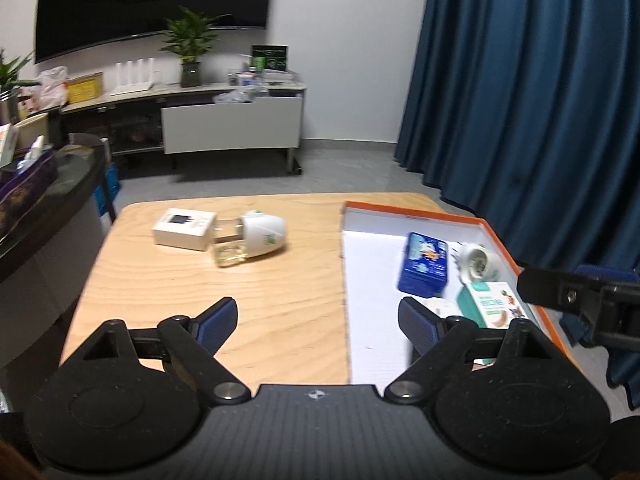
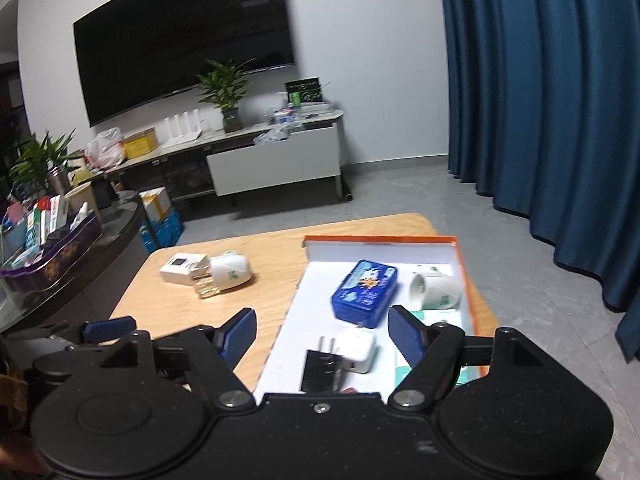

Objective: Organize rigid objects
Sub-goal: 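Lower the charger and copper tube into the box and open both grippers, then withdraw both tools toward the white charger box and white diffuser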

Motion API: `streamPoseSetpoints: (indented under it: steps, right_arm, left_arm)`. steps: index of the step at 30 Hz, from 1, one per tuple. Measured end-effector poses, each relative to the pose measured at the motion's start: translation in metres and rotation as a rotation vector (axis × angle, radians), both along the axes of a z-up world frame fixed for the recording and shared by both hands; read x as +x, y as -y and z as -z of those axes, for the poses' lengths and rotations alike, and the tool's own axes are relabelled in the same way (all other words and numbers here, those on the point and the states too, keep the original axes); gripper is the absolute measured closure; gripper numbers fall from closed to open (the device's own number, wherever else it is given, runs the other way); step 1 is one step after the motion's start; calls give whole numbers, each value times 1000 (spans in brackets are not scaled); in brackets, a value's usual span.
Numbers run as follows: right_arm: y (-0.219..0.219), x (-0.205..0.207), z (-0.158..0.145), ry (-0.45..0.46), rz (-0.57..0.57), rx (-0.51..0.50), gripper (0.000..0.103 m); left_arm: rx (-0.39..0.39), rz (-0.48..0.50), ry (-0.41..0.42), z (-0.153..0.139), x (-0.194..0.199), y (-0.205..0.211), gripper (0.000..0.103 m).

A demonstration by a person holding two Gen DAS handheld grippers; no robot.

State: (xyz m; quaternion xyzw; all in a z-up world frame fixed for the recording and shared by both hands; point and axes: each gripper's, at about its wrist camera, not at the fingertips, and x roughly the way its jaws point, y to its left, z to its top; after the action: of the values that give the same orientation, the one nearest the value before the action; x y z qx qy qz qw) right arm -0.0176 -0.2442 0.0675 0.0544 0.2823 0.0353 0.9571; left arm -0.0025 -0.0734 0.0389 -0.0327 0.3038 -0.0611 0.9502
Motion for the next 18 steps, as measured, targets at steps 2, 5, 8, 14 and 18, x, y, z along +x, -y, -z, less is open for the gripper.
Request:
streamPoseSetpoints:
  steps: [2, 5, 8, 14, 18]
  right_arm:
    - [-6, 1, 1, -8, -10, 5, 17]
    - [-16, 2, 2, -17, -27, -2, 17]
    - [-26, 3, 3, -22, -44, -18, 16]
    - [-43, 8, 10, -40, -80, -33, 16]
    - [-53, 15, 17, -58, -102, -42, 16]
  left_arm:
    - [-6, -18, 3, -1, -1, -8, 13]
    - [-11, -36, 10, -2, -4, -18, 13]
    - [-15, -56, 13, 0, -6, -28, 12]
    - [-36, -106, -7, 10, -6, -52, 12]
    - [-44, -136, -21, 16, -4, -67, 12]
